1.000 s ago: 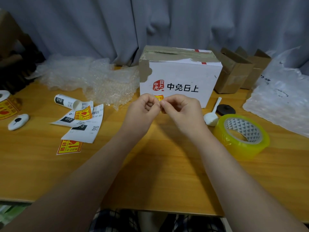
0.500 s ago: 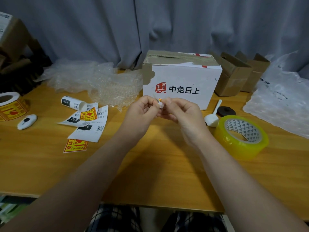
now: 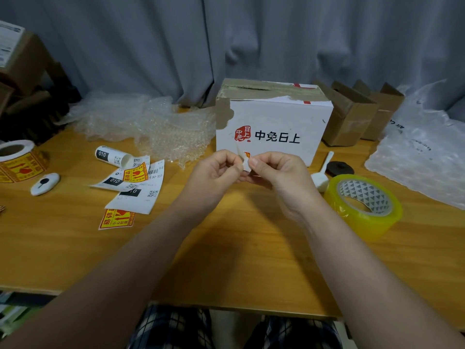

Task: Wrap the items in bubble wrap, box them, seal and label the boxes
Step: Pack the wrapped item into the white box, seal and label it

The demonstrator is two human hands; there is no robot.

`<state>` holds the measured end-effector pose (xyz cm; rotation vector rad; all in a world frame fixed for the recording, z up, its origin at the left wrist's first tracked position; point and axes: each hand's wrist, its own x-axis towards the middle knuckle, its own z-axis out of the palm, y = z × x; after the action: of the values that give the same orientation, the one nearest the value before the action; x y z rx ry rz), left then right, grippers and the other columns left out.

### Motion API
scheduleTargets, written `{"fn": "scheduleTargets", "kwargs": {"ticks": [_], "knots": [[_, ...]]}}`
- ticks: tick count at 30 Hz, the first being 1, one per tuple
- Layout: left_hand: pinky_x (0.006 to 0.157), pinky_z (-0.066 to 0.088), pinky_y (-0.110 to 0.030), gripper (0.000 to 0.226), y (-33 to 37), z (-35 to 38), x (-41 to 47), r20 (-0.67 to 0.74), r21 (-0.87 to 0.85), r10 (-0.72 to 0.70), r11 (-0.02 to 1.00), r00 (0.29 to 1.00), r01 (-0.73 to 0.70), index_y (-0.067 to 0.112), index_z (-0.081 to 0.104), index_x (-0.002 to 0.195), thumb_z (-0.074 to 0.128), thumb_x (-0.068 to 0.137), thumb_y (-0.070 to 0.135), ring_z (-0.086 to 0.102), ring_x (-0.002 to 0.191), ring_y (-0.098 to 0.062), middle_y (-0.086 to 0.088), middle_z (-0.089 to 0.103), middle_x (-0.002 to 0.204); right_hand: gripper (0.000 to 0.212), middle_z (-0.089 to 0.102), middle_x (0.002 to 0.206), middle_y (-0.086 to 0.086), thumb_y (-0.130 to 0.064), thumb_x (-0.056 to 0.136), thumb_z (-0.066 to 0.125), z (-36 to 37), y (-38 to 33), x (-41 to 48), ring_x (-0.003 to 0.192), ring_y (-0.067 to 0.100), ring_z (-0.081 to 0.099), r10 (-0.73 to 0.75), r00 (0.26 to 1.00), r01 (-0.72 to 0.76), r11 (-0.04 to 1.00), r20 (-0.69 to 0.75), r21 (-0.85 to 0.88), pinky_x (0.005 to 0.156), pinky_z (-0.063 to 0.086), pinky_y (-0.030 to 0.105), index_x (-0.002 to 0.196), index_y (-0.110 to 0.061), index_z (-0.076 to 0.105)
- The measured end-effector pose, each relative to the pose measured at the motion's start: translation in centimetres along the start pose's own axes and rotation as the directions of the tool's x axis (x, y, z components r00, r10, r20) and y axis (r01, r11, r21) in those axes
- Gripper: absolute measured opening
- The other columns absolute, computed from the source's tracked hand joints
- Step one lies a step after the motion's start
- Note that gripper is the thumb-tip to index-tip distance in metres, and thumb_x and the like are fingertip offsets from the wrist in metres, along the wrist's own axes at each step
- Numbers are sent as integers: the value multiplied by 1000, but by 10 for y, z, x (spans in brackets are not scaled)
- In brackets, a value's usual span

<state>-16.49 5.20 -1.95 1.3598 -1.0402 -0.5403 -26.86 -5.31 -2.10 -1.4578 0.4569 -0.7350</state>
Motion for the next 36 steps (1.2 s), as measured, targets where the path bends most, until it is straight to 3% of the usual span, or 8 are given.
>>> {"fn": "scheduleTargets", "kwargs": {"ticks": [4, 7, 13, 17, 21, 25, 29, 36], "knots": [[79, 53, -38, 28, 2, 0, 6, 17, 208, -7, 978, 1000, 4, 2, 61, 92, 62, 87, 29, 63, 81, -28, -15, 67, 88, 7, 70, 77, 12, -2, 88, 63, 0, 1, -1, 72, 17, 69, -53, 998, 50, 995, -35, -85, 74, 58, 26, 84, -2, 69], [81, 52, -46, 22, 3, -1, 12, 36, 327, 24, 944, 999, -35, 2, 63, 88, 63, 88, 24, 62, 85, -35, -14, 68, 86, 8, 70, 79, 15, -2, 90, 61, -3, 0, 0, 73, 17, 69, -55, 998, 53, 994, -18, -98, 73, 57, 24, 87, 1, 68], [74, 49, -18, 14, 3, -7, 11, 176, 154, 3, 988, 984, -30, -2, 60, 87, 54, 93, 9, 61, 77, -4, -4, 64, 81, 11, 66, 84, 19, -3, 90, 58, -15, -4, 4, 82, 25, 65, 79, 991, -79, 997, 106, -1, 85, 54, 35, 89, 5, 65], [79, 49, -20, 13, 2, -6, 10, 202, 14, -42, 999, 978, 40, 8, 58, 84, 51, 94, 8, 63, 82, -6, -1, 66, 82, 12, 66, 88, 18, -5, 90, 57, -18, -3, 5, 84, 25, 66, 146, 980, -165, 976, 134, 142, 81, 57, 28, 90, 4, 64], [77, 49, -18, 16, -1, -6, 10, 179, 32, -68, 997, 982, 64, 7, 57, 80, 50, 95, 7, 61, 76, -3, -2, 64, 79, 15, 70, 94, 14, -8, 90, 56, -18, -4, 1, 88, 23, 68, 165, 971, -201, 956, 174, 213, 82, 57, 31, 96, 2, 67], [75, 47, -16, 17, 0, -3, 12, 167, 73, -65, 996, 984, 53, 5, 54, 79, 49, 95, 5, 61, 73, -1, -4, 62, 79, 32, 70, 89, 13, -29, 81, 62, -13, -6, -1, 84, 25, 68, 167, 979, -191, 955, 120, 226, 79, 58, 32, 90, 1, 68], [74, 48, -12, 14, 2, 0, 10, 173, 131, -52, 991, 984, 29, -1, 58, 85, 50, 95, 6, 60, 75, 0, -6, 63, 83, 11, 70, 74, 7, -14, 82, 70, -6, -1, 0, 72, 18, 67, 64, 998, -65, 997, 16, 48, 73, 56, 30, 82, -3, 71], [74, 45, -13, 20, 4, -5, 3, 184, 83, -43, 996, 982, 28, -3, 58, 79, 49, 94, 7, 57, 77, -3, 2, 63, 79, 14, 69, 74, 12, -10, 75, 68, -9, -4, 1, 70, 22, 67, 90, 990, -107, 979, 107, 174, 68, 55, 26, 82, 2, 68]]}}
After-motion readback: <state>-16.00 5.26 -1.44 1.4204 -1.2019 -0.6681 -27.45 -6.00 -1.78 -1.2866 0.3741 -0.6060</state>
